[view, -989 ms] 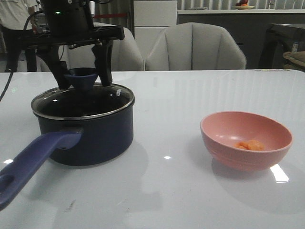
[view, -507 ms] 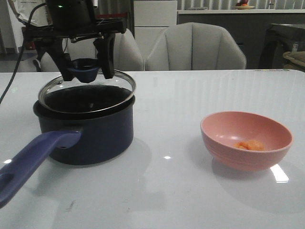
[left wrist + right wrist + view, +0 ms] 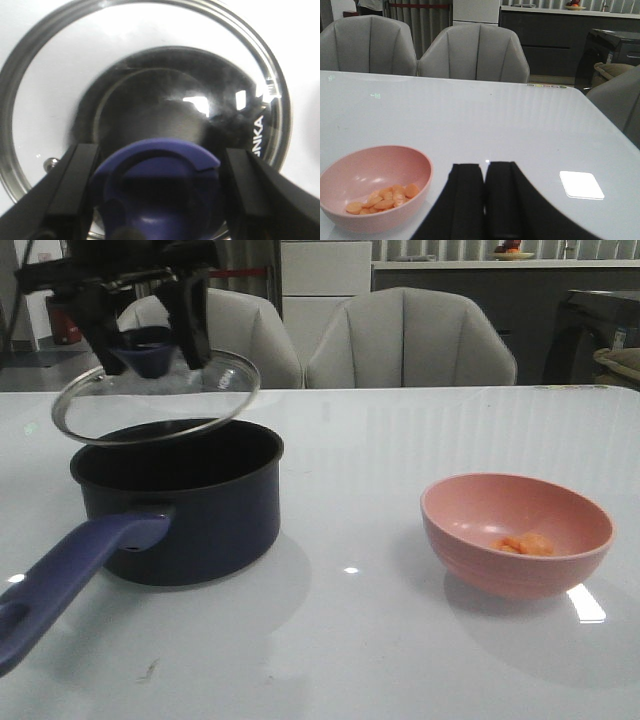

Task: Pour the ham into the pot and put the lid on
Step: 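Lift the glass lid off the saucepan with the left gripper, then move the lid beside the saucepan and set it down, left gripper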

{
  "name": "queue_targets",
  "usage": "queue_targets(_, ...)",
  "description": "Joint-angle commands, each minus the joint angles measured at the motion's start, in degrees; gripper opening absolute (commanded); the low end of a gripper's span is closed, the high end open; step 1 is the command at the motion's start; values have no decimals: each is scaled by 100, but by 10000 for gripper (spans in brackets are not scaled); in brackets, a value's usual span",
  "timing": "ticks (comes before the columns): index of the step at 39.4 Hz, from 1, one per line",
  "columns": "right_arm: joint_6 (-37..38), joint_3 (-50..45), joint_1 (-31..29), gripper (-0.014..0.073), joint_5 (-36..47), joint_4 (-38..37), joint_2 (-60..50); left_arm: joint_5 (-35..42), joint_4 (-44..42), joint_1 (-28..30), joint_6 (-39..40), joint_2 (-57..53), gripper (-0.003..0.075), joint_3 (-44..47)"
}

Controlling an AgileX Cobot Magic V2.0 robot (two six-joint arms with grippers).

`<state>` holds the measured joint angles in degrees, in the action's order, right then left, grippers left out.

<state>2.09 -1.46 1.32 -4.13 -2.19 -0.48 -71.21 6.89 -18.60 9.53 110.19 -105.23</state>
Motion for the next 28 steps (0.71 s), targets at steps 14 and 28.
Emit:
queue_targets(14, 3, -62, -18, 140, 473, -53, -118, 74, 144, 1629, -818, -1344, 218, 1155)
queue_targets(28, 3, -62, -18, 140, 473, -53, -118, 866, 444, 2555, -1374, -1375, 220, 2404)
